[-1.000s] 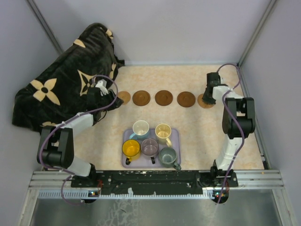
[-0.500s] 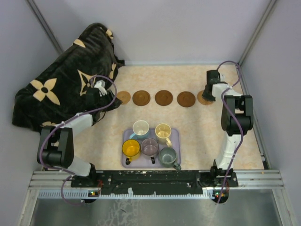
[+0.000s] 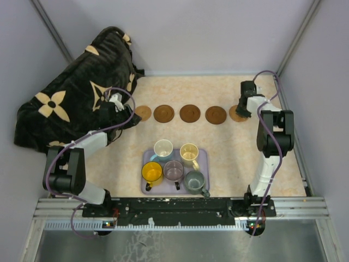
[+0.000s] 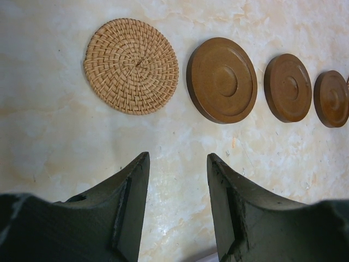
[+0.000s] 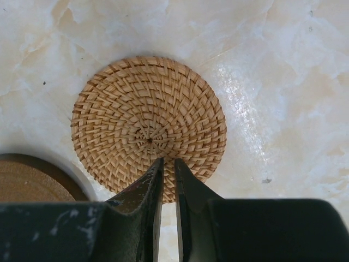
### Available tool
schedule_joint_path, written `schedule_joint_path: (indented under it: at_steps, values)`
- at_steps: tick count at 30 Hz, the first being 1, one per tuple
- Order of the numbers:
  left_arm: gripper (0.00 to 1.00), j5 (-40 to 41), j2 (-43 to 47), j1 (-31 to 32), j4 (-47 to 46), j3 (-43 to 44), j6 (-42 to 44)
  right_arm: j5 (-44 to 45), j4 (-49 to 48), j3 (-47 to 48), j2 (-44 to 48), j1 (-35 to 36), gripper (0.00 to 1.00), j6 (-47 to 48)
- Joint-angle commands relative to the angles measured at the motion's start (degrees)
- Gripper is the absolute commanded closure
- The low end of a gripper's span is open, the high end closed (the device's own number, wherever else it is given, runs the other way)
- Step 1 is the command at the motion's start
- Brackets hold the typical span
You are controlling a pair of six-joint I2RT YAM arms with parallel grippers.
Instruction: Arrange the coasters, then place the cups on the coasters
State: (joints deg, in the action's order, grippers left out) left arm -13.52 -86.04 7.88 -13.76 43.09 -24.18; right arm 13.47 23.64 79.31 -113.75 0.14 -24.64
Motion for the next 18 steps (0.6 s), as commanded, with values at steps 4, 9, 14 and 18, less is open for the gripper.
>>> schedule_joint_path:
  at_steps: [4,9,14,18]
  values:
    - [0.47,-0.1,1.13,-0.5,0.4,-0.13,0.37,1.99,0.47,0.66,1.38,-0.6,0.85,-0.03]
    - [0.47,-0.38,0.88,-0.5,0.47,-0.15,0.46,2.54,0.54,0.02,1.52,-0.97,0.85,-0.2]
    - [0.47,-0.4,0.87,-0.5,0.64,-0.27,0.41,3.05,0.93,-0.51,1.54,-1.83,0.85,-0.61]
    - [0.47,-0.48,0.92,-0.5,0.58,-0.13,0.39,3.09,0.66,-1.39,1.77,-2.54,0.85,-0.89]
